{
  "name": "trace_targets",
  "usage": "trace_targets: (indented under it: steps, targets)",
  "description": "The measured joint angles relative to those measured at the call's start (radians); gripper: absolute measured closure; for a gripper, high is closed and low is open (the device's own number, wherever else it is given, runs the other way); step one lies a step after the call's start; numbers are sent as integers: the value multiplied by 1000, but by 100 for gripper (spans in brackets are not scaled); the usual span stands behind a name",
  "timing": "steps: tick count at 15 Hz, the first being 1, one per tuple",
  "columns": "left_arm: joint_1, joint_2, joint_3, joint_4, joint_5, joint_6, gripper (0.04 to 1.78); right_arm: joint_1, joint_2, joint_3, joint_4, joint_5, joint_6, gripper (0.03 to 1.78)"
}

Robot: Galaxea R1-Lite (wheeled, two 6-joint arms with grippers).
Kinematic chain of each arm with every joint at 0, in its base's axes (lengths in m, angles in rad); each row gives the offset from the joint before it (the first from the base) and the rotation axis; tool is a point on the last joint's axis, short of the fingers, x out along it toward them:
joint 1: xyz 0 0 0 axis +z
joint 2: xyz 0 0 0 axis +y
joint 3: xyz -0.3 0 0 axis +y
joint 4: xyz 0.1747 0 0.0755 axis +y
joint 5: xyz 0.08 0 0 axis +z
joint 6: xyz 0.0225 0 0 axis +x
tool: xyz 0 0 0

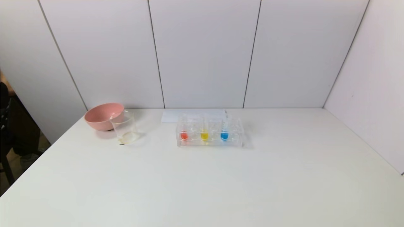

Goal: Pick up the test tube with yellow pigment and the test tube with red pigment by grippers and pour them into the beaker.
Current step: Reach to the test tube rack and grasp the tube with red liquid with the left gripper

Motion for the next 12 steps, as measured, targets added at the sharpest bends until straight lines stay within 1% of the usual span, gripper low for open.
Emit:
trace_targets:
  steps: [12]
  targets:
    - [0, 0, 0, 0, 0, 0, 4, -1, 0, 0, 0, 0, 0, 11]
